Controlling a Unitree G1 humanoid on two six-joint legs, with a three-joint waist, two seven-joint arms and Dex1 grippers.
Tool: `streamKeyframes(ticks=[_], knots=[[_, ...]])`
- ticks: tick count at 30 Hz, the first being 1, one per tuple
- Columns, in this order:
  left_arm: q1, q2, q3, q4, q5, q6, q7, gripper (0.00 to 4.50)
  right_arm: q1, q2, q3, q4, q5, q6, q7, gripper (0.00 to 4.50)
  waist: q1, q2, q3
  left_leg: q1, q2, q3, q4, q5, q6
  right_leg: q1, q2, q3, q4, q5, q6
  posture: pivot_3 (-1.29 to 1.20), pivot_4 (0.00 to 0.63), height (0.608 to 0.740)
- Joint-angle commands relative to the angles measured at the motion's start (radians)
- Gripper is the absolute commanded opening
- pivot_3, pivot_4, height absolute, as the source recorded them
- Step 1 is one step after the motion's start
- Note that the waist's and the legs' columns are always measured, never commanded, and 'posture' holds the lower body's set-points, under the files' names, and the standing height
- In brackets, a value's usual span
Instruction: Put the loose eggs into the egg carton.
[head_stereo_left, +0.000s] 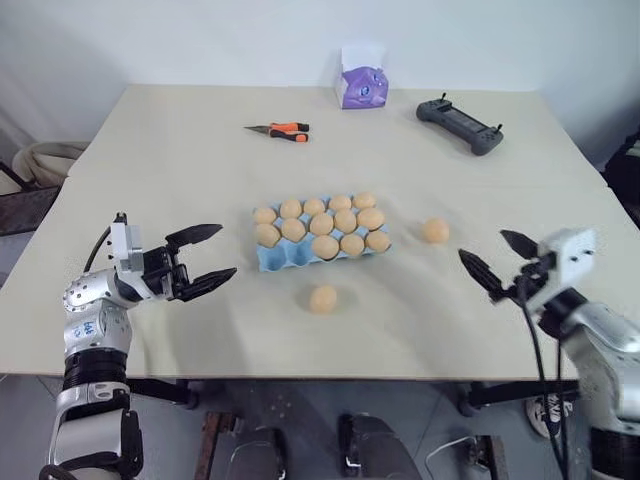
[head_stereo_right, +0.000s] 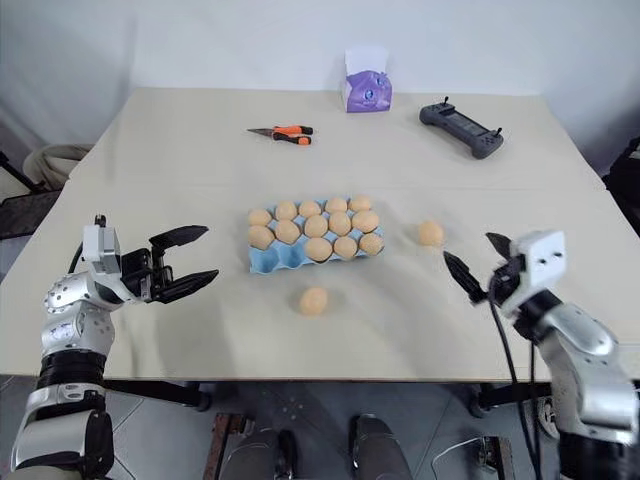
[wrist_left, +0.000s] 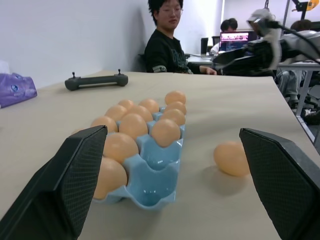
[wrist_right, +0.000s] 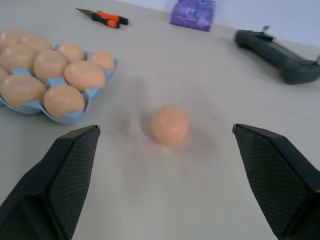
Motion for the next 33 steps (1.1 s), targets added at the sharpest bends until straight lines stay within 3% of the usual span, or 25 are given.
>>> streamKeyframes(ticks=[1,6,21,24,30,33], knots=[[0.009,0.010,0.014,-0.047,-0.016,-0.003,0.014,4.50,-0.083,0.030,0.047,0.100,-0.043,-0.029,-0.037,4.45,0.002,0.000,0.000,-0.001,0.000,0.000,0.000,0.000,0.000,-0.001,0.000,0.000,0.000,0.000,0.000,0.00,0.150,0.740],[0.040,0.017,0.026,-0.083,-0.024,0.001,0.032,4.50,-0.241,0.083,0.130,0.354,-0.153,-0.139,-0.077,4.45,0.003,0.000,0.000,-0.002,0.000,0.001,0.001,0.000,0.000,-0.001,0.000,0.000,-0.001,0.000,0.000,0.00,0.150,0.740],[0.101,0.012,0.041,-0.158,-0.030,0.017,0.082,4.50,-0.539,0.127,0.177,0.914,-0.280,-0.359,-0.109,4.45,-0.019,0.001,0.000,-0.002,0.000,0.001,0.000,0.001,-0.003,-0.002,0.000,0.000,0.001,0.000,0.000,0.00,0.150,0.740],[0.104,0.014,0.043,-0.161,-0.031,0.015,0.087,4.50,-0.542,0.126,0.172,0.926,-0.280,-0.383,-0.104,3.94,-0.023,0.001,0.000,-0.002,0.000,0.002,0.000,0.002,-0.003,-0.002,0.000,0.000,0.001,0.000,0.000,0.00,0.150,0.740],[0.111,0.017,0.045,-0.164,-0.033,0.015,0.092,4.50,-0.499,0.119,0.168,0.810,-0.260,-0.373,-0.077,1.87,-0.022,0.001,0.000,-0.002,0.001,0.001,0.001,0.002,-0.003,-0.002,0.000,0.000,0.002,0.000,0.000,0.00,0.150,0.740],[0.110,0.019,0.044,-0.162,-0.034,0.016,0.092,4.50,-0.464,0.122,0.175,0.647,-0.230,-0.299,-0.053,1.77,-0.022,0.001,0.000,-0.002,0.001,0.001,0.000,0.001,-0.003,-0.002,-0.001,0.000,0.002,0.000,0.000,0.00,0.150,0.740]])
